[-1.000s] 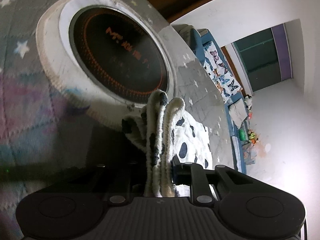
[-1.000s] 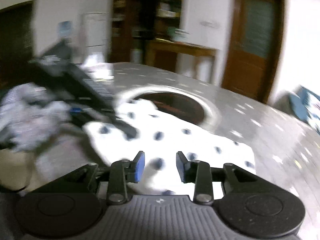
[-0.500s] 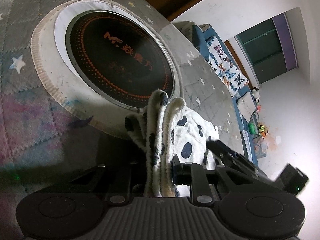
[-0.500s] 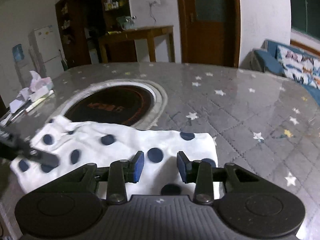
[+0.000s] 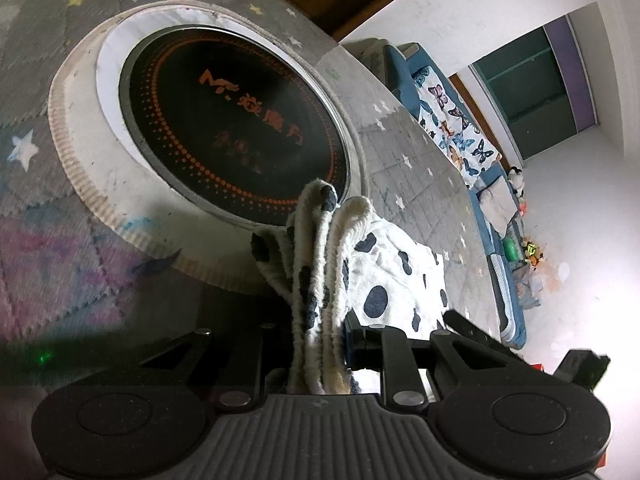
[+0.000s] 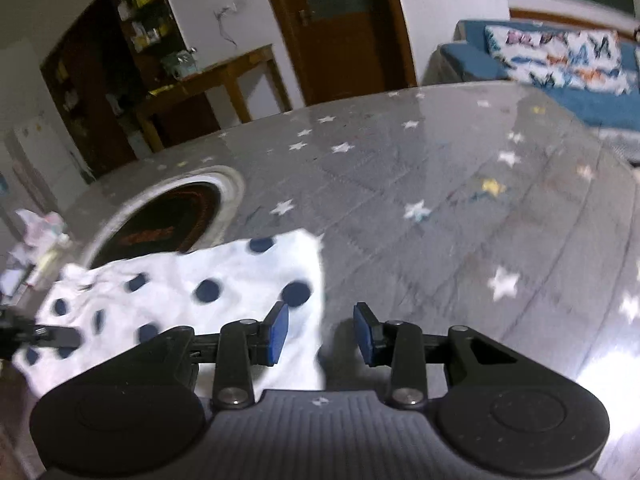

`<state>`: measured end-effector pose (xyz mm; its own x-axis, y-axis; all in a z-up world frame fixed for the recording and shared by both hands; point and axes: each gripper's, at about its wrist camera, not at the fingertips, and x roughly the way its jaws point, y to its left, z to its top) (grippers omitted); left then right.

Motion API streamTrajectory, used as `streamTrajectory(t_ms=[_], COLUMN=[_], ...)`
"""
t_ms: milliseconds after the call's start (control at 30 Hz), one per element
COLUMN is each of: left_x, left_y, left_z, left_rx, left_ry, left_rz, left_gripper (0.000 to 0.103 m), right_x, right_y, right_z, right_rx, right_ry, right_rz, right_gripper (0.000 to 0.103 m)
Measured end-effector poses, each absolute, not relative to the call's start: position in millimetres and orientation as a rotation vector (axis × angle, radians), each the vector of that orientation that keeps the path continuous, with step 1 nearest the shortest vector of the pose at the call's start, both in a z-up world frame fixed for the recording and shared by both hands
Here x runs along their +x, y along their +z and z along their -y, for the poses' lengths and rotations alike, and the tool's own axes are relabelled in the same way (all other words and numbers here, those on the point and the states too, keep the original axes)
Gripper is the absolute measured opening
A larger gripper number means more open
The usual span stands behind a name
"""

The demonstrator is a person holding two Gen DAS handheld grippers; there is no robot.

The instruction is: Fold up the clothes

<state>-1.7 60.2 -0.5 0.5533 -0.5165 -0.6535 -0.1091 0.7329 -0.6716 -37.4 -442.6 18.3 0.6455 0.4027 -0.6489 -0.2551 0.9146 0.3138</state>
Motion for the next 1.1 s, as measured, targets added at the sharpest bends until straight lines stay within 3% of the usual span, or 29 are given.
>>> streamTrajectory(t_ms=[100, 133, 233, 667, 1100], left_x=[-3, -2, 0, 39, 77], left_y=[1, 3, 8, 33, 28], left_z=[-57, -55, -51, 8, 74], left_rx=[-0.700, -0.687, -0.651, -0.538, -0.467], left_ry=[-0.267, -0.267, -0.269, -0.360, -0.388], left_rz=[-0.971, -0.970, -0.962, -0.932, -0.935], left_gripper=[0.022, 0.022, 0.022, 0.022, 0.022], right_x=[-47, -49, -51, -43, 6], right_y=[14, 15, 15, 64, 73], right_z=[441, 438, 430, 459, 487], right_rx=[0.215, 0.209, 0.193, 0.117, 0.026], right_ry=[0.395, 0.397, 0.402, 0.284, 0.160], right_rz=[-0.780, -0.778, -0.776, -0.622, -0.593], right_gripper=[0.034, 0.022, 0.009, 0.006, 0.006])
